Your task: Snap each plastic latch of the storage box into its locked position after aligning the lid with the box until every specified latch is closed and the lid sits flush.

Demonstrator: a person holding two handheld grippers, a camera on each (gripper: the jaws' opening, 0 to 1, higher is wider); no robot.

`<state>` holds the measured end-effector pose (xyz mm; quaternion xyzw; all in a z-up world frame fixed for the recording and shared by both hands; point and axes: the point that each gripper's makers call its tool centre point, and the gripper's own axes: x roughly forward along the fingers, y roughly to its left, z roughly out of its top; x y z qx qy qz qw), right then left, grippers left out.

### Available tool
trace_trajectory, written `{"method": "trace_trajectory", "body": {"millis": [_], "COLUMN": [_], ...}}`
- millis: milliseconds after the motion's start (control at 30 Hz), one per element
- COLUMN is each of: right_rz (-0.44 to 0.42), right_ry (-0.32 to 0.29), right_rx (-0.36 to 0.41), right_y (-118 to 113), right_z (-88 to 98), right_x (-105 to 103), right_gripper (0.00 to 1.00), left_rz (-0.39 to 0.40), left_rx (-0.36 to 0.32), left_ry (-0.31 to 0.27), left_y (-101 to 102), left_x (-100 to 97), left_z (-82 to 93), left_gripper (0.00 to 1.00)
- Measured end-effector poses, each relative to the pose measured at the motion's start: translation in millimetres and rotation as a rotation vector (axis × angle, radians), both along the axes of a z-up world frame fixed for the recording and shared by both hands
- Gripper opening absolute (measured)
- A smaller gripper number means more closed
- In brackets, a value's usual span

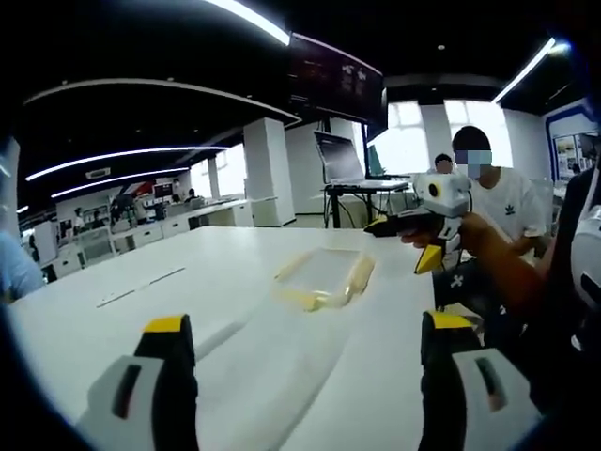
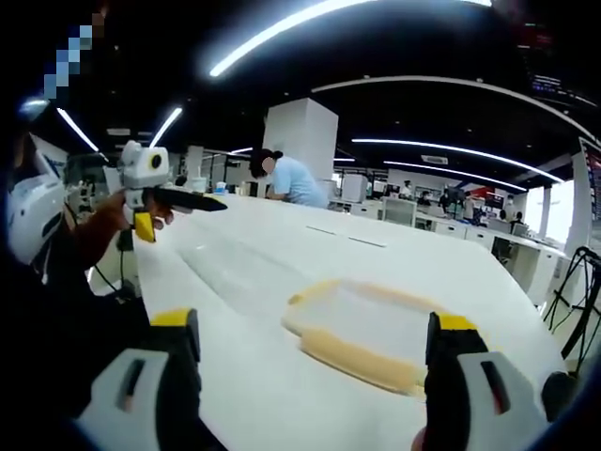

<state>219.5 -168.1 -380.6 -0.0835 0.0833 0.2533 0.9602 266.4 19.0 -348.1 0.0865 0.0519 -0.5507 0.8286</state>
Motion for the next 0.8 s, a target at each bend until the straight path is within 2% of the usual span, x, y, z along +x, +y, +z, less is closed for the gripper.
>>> {"method": "trace_trajectory", "body": {"millis": [567,800], "right_rz": [0.002,-0.01], "right_ry": [0.007,0.005], "right_rx": [-0.007,-0.001], "right_y": [-8.9,-14.0], "right_z": [-3.7,-3.9], "right_x": [-3.4,-5.7], "right_gripper": [1.0,1.0], "left_rz": [-0.011,-0.025], "left_rx": [0.021,0.027], "left_ry": [-0.024,-0.004], "left_y": [-15.2,-16.4], "left_x": [-0.1,-2.7], "left_z": [-0.8,-4.6], "left_gripper": [0.95,0.95]}}
